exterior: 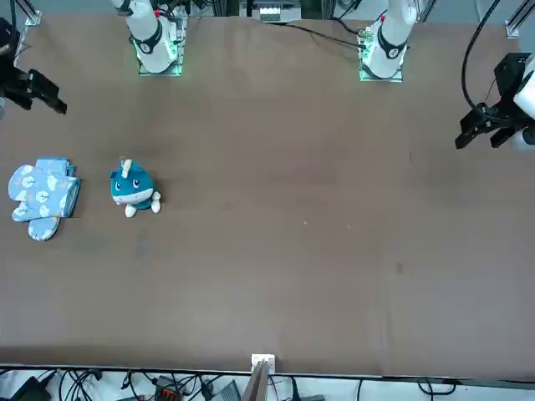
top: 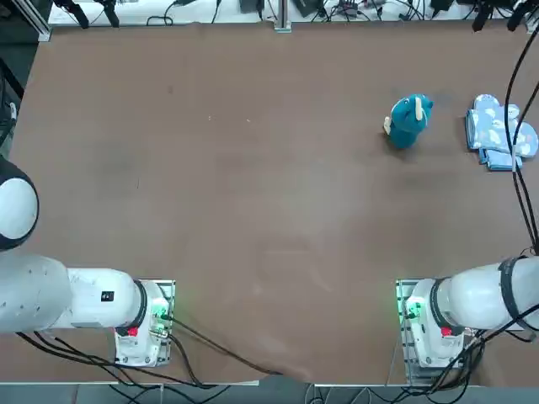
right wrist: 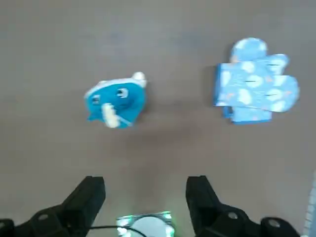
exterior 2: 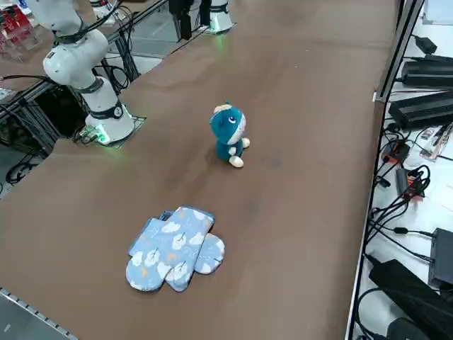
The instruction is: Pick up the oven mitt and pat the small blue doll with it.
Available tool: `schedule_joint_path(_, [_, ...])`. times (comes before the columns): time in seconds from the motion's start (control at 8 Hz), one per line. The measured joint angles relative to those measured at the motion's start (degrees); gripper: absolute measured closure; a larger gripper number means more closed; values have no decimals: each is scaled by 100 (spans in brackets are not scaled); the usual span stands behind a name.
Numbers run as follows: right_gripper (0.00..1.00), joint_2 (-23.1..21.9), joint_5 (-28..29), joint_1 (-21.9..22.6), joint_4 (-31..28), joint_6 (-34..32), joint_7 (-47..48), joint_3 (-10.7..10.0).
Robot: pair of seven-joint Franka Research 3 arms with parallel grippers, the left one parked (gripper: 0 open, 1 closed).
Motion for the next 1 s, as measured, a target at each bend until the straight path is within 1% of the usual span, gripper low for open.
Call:
schedule_joint_path(0.25, [0, 245, -472, -34, -10, 39, 0, -29])
schedule_joint_path(0.5, [0, 698, -1132, -77, -41, 182, 16, -34])
schedule_joint_path(0.62, [0, 911, -1312, -89, -84, 307, 73, -38])
schedule_joint_path(0.88, [1, 1189, -1792, -106, -322, 795, 355, -44])
schedule_joint_path(1.0, [3, 1329, -1886, -127, -443, 1081, 492, -45])
